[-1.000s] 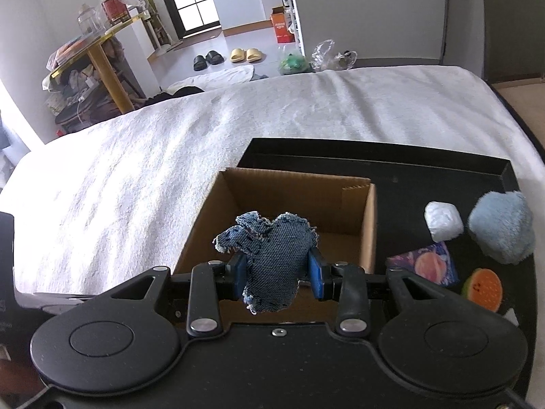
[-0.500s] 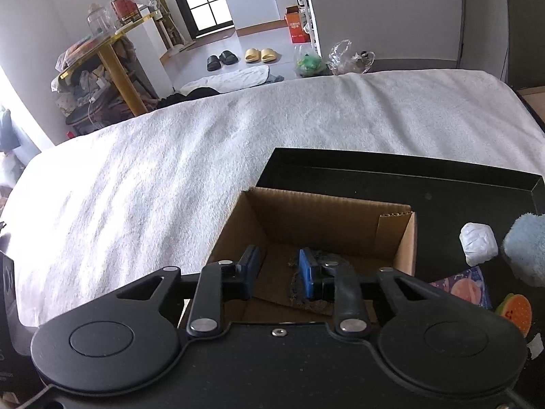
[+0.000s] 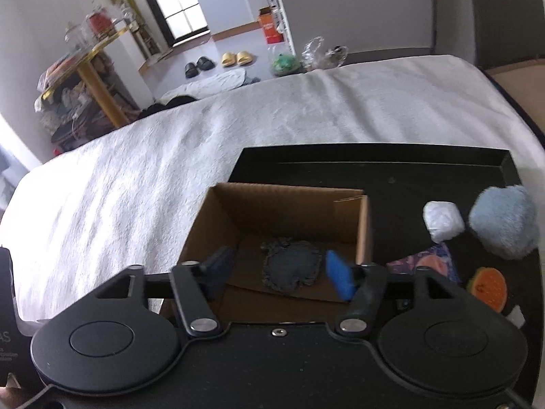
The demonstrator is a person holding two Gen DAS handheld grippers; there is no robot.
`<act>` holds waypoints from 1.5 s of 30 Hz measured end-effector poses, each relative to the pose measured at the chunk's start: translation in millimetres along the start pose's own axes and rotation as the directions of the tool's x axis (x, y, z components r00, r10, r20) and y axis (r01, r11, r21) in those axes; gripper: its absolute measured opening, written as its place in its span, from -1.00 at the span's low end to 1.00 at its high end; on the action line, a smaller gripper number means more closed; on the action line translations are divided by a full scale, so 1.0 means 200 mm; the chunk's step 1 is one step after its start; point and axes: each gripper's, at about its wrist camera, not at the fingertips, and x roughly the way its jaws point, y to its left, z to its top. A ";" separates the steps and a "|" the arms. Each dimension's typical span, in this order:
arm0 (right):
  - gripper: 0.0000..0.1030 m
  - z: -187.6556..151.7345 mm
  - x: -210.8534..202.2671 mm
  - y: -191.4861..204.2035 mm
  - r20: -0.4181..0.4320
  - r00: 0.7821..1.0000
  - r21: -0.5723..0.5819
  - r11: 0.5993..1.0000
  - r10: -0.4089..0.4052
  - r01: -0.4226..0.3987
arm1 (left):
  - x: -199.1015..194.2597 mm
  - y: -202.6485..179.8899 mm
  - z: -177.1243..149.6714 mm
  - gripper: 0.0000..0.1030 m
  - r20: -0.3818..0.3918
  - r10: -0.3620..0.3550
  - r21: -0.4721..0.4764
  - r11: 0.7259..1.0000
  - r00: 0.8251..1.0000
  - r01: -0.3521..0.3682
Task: Organize soft objects
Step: 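Open the right tool to drop the denim cloth into the box, then grasp the blue fuzzy plush ball with the right tool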
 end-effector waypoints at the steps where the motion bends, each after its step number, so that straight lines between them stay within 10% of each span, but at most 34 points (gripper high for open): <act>1: 0.43 0.00 -0.02 -0.02 0.012 1.000 0.015 1.000 0.005 -0.005 | 0.00 0.00 0.00 -0.43 -0.002 0.006 0.005 1.000 1.000 -0.006; 13: 0.75 -0.01 -0.16 -0.30 0.123 0.991 0.081 0.996 -0.045 0.035 | -0.04 -0.06 0.01 0.17 0.038 0.067 0.019 0.998 0.997 -0.068; 45: 0.91 -0.11 0.02 -0.97 0.146 0.953 0.251 0.942 -0.265 0.224 | 0.05 -0.29 0.10 0.48 0.090 0.263 0.104 0.957 0.960 -0.272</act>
